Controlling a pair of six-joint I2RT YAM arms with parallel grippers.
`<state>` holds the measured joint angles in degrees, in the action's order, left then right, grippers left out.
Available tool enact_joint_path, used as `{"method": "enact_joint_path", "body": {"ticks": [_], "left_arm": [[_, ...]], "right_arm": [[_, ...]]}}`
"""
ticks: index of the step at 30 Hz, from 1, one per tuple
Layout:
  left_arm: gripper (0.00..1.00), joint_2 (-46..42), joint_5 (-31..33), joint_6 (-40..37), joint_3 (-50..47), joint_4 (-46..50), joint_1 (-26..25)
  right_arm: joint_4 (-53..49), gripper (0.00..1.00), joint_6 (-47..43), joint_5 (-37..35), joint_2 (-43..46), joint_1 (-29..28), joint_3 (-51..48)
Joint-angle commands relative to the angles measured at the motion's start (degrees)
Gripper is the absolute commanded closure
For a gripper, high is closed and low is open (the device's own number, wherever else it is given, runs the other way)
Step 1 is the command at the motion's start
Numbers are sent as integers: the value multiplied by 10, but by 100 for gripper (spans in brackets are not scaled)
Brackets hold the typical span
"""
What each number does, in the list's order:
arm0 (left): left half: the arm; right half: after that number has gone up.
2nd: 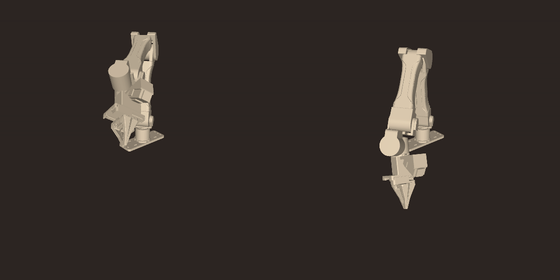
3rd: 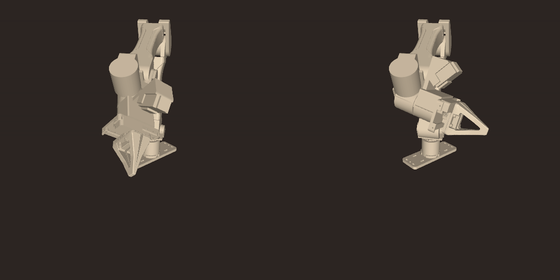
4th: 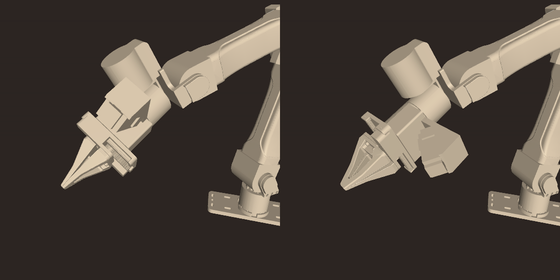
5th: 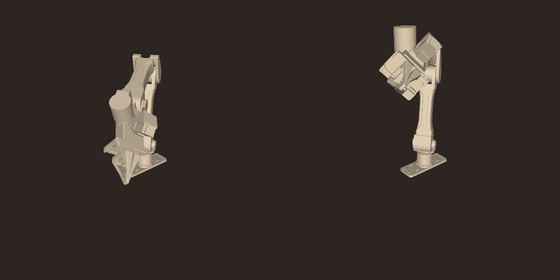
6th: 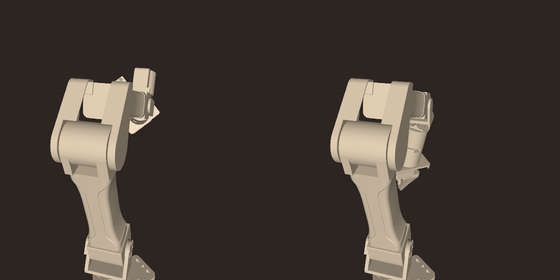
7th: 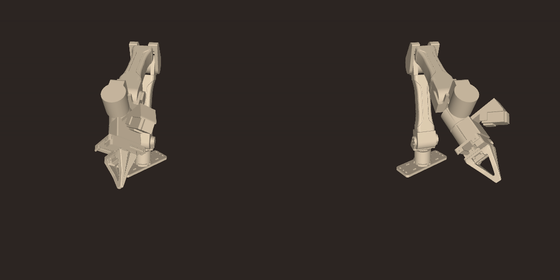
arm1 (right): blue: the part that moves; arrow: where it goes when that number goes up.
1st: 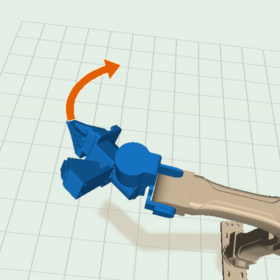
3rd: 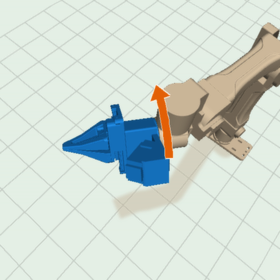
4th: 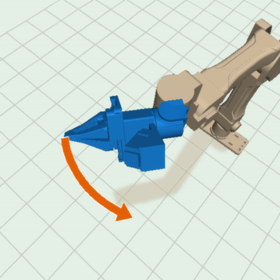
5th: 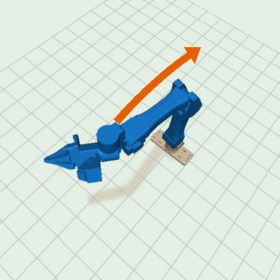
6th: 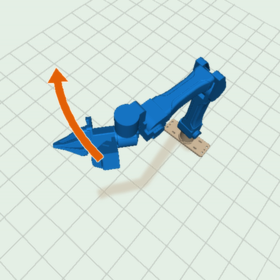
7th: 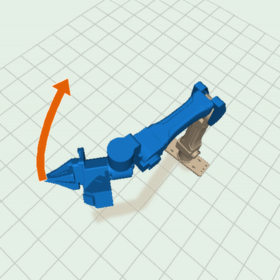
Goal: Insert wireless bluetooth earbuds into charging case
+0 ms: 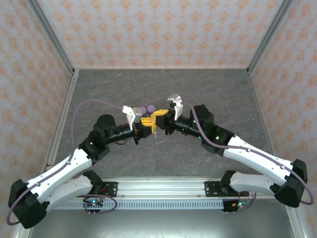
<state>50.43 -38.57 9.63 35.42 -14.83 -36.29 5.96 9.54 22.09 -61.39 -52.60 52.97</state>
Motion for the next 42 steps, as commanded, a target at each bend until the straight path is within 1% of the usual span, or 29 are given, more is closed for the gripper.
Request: {"method": "enact_joint_path", "body": {"ticks": [1, 12, 20, 27, 35, 42], "left_arm": [[100, -6, -8, 3, 20, -34, -4], [100, -9, -12, 4, 21, -38, -4], [100, -14, -15, 22, 12, -68, -4], [100, -25, -27, 30, 10, -82, -4], [100, -26, -30, 39, 11, -92, -4], [100, -26, -33, 45, 11, -101, -4]], "right_arm": [[8, 86, -17, -10, 1, -3, 16], [9, 86, -25, -30, 1, -3, 7], [7, 86, -33, -14, 7, -3, -7], [29, 86, -37, -13, 23, -3, -29], [40, 86, -34, 21, 23, -3, -32], [75, 85, -27, 47, 28, -3, -53]]}}
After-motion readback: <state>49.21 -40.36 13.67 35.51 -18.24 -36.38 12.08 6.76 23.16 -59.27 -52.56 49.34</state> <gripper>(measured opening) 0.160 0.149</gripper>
